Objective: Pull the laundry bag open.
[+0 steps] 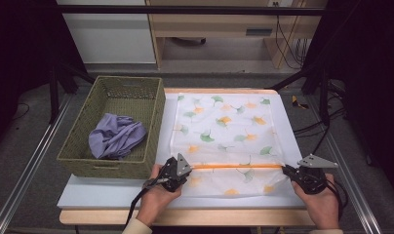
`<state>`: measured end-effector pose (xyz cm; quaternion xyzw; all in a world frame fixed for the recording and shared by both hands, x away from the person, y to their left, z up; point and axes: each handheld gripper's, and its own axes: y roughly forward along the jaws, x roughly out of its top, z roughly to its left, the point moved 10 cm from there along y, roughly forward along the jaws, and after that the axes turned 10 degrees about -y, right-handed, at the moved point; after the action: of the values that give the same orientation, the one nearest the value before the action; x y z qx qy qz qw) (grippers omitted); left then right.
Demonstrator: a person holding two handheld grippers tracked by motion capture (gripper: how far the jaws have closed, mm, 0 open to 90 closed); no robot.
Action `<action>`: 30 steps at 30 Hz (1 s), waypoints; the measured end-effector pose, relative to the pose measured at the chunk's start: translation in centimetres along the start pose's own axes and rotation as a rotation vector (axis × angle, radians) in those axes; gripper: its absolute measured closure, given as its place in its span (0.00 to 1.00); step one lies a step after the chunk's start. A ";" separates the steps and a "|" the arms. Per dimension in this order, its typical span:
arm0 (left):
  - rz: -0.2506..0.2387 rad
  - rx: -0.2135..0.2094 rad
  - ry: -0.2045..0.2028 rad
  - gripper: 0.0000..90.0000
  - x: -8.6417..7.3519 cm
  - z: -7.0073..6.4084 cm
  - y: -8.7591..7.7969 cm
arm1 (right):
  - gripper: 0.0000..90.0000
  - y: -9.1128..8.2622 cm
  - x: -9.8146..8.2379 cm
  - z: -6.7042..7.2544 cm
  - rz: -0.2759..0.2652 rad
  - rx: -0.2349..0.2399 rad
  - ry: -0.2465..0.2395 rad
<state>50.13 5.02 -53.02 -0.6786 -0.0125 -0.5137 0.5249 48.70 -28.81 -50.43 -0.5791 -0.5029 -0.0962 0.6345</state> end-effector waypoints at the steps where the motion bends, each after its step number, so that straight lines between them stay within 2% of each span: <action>1: -0.003 0.000 -0.009 0.93 -0.1 0.1 -0.1 | 0.95 0.0 0.0 0.0 -0.001 0.000 0.001; 10: 0.001 0.015 -0.029 0.93 -1.1 0.9 -0.6 | 0.95 0.1 -0.2 -0.1 0.004 -0.003 0.001; 11: 0.005 0.019 -0.022 0.93 -1.2 1.1 -0.7 | 0.95 0.1 -0.2 -0.1 0.006 -0.002 0.008; 13: -0.002 0.019 -0.039 0.93 -1.3 1.1 -0.7 | 0.95 0.1 -0.3 -0.2 0.010 -0.002 0.002; 19: -0.001 0.029 -0.031 0.93 -1.5 1.2 -0.9 | 0.95 0.2 -0.4 -0.1 0.016 0.004 0.012; 26: -0.005 0.037 -0.061 0.93 -2.0 1.5 -1.0 | 0.95 0.3 -0.6 -0.3 0.019 0.000 0.013; 28: 0.000 0.044 -0.056 0.93 -2.3 1.6 -1.1 | 0.95 0.3 -0.7 -0.3 0.023 0.002 0.012; 30: -0.007 0.050 -0.074 0.93 -2.5 1.7 -1.1 | 0.95 0.4 -0.7 -0.3 0.022 0.001 0.013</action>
<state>49.50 8.05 -53.83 -0.6836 -0.0469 -0.4897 0.5391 48.79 -29.30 -51.17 -0.5835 -0.4925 -0.0925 0.6390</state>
